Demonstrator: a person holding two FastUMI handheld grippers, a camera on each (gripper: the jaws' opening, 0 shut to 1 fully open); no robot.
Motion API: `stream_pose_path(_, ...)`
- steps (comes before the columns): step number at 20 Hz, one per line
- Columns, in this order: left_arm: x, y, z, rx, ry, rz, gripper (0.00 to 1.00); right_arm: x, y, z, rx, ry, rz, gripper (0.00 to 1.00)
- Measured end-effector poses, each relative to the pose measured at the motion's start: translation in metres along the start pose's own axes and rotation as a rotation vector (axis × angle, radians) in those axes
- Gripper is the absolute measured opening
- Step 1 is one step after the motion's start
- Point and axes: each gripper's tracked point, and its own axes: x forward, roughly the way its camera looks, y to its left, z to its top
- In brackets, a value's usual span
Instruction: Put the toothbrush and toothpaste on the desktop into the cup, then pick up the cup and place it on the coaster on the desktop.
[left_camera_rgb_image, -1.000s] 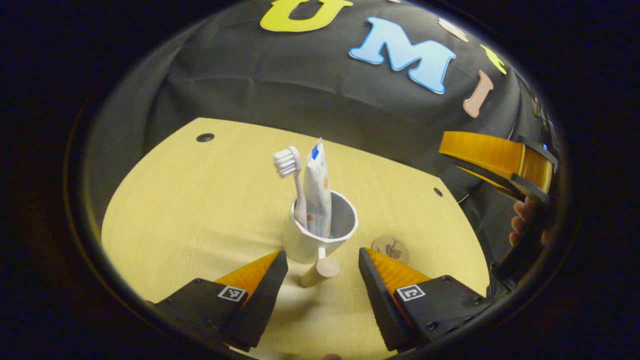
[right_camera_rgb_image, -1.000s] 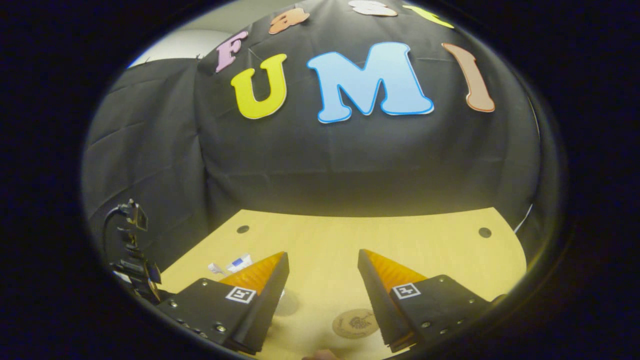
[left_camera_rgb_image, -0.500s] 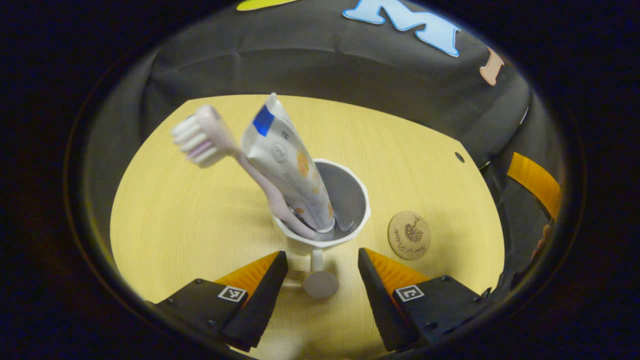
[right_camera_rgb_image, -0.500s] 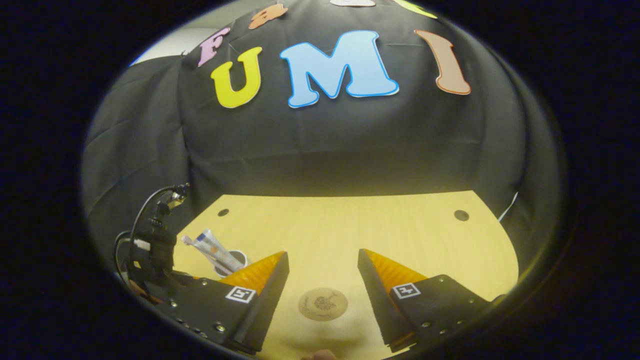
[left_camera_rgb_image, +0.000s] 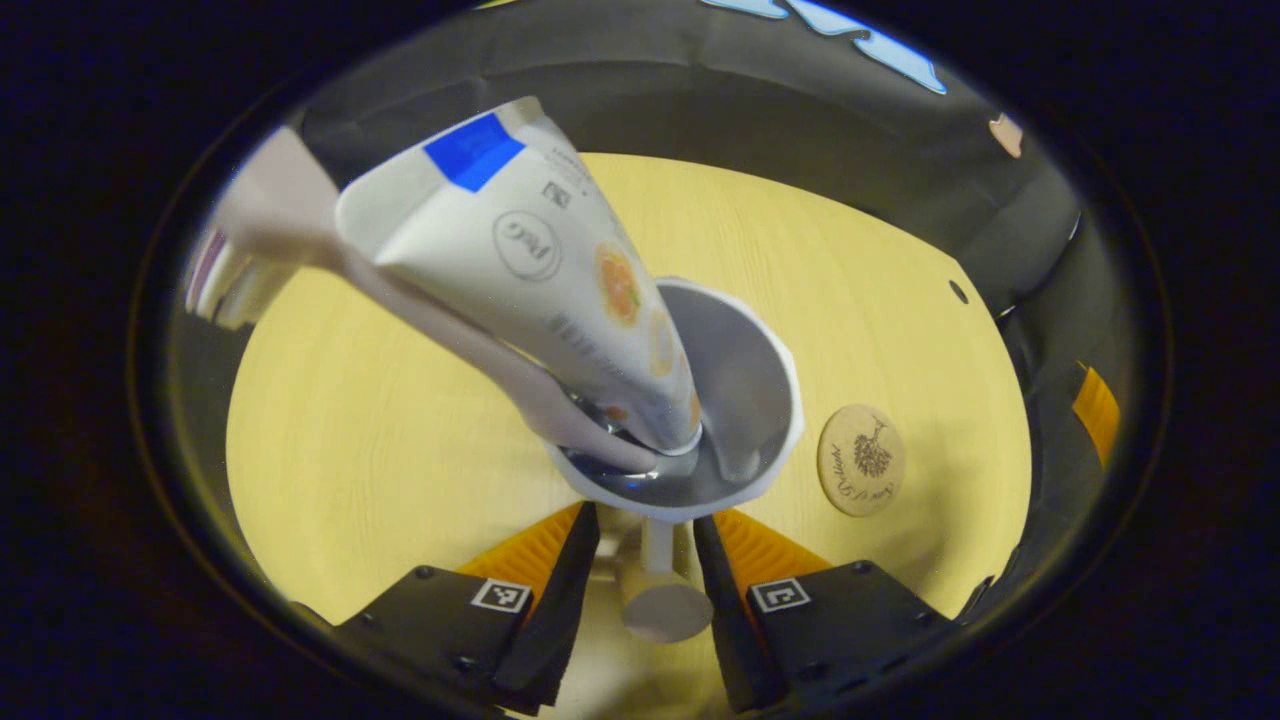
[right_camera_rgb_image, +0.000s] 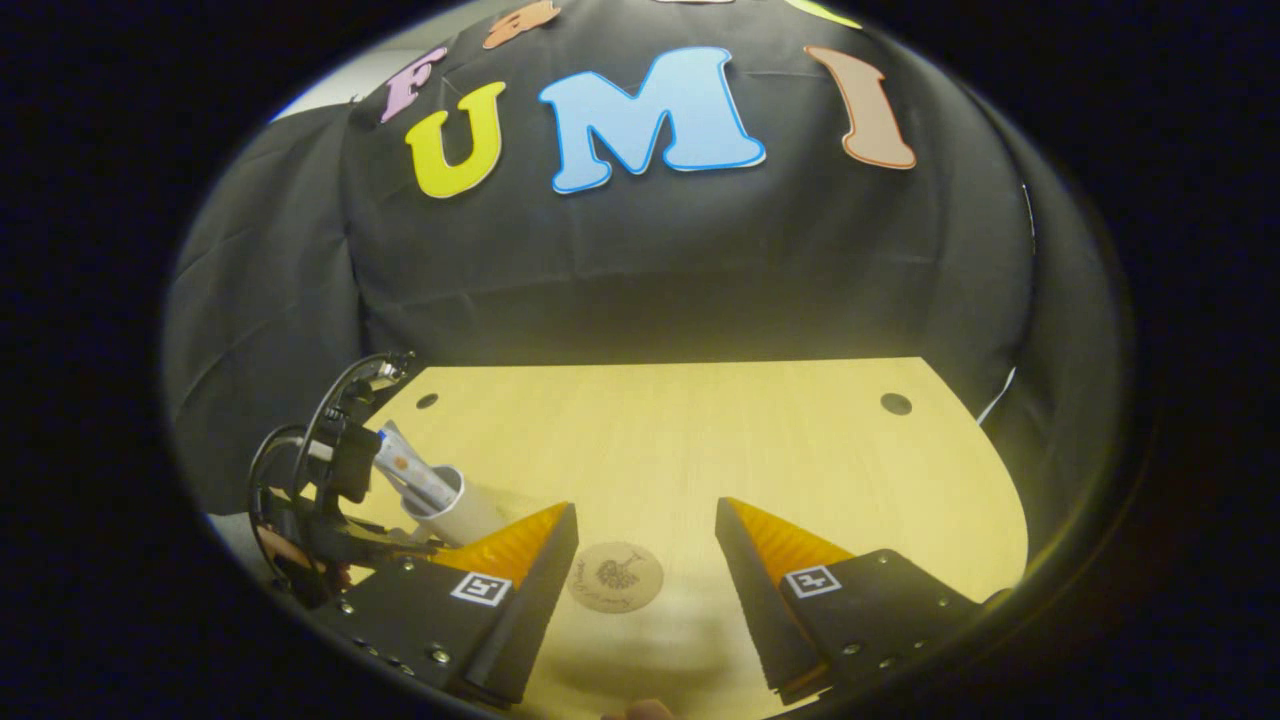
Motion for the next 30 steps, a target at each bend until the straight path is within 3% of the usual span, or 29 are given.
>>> stream_pose_path(2, 0.001, 0.0, -0.005, -0.017, 0.009, 0.004, 0.6, -0.001, -0.001, -0.001, -0.002, 0.002, -0.001, 0.83)
stream_pose_path(3, 0.004, -0.001, -0.005, -0.022, 0.013, 0.002, 0.51, -0.002, -0.002, -0.002, -0.003, 0.004, -0.003, 0.84)
stream_pose_path(7, 0.005, 0.001, -0.006, 0.031, 0.003, 0.058, 0.45, -0.005, -0.002, -0.005, -0.001, 0.012, 0.001, 0.84)
stream_pose_path(8, 0.005, 0.003, -0.006, 0.051, -0.002, 0.074, 0.31, -0.005, -0.001, -0.007, -0.001, 0.014, 0.003, 0.84)
stream_pose_path(10, 0.004, 0.002, -0.005, 0.084, -0.01, 0.082, 0.4, -0.007, -0.001, -0.008, 0.0, 0.015, 0.004, 0.83)
stream_pose_path(12, 0.004, -0.001, -0.005, 0.09, -0.026, 0.082, 0.34, -0.008, -0.003, -0.009, 0.003, 0.016, 0.003, 0.83)
stream_pose_path(13, 0.003, 0.0, -0.006, 0.09, -0.028, 0.081, 0.4, -0.009, -0.004, -0.01, 0.005, 0.016, 0.001, 0.84)
stream_pose_path(14, 0.003, 0.0, -0.006, 0.089, -0.034, 0.078, 0.34, -0.009, -0.006, -0.011, 0.006, 0.016, -0.001, 0.83)
stream_pose_path(20, -0.003, -0.014, -0.002, 0.088, -0.065, 0.059, 0.34, -0.007, -0.017, -0.009, 0.014, 0.009, -0.012, 0.84)
stream_pose_path(22, -0.01, -0.028, 0.0, 0.12, -0.07, 0.048, 0.4, -0.009, -0.02, -0.008, 0.018, 0.002, -0.016, 0.84)
stream_pose_path(24, -0.01, -0.05, 0.004, 0.162, -0.082, 0.032, 0.34, -0.011, -0.023, -0.007, 0.017, 0.001, -0.019, 0.84)
stream_pose_path(25, -0.006, -0.057, 0.004, 0.171, -0.081, 0.032, 0.39, -0.012, -0.025, -0.007, 0.016, 0.002, -0.022, 0.84)
stream_pose_path(26, -0.006, -0.067, 0.001, 0.171, -0.08, 0.018, 0.26, -0.013, -0.027, -0.007, 0.015, -0.002, -0.024, 0.84)
stream_pose_path(30, -0.001, -0.094, -0.002, 0.196, -0.088, 0.002, 0.27, -0.02, -0.036, -0.006, 0.017, -0.01, -0.033, 0.84)
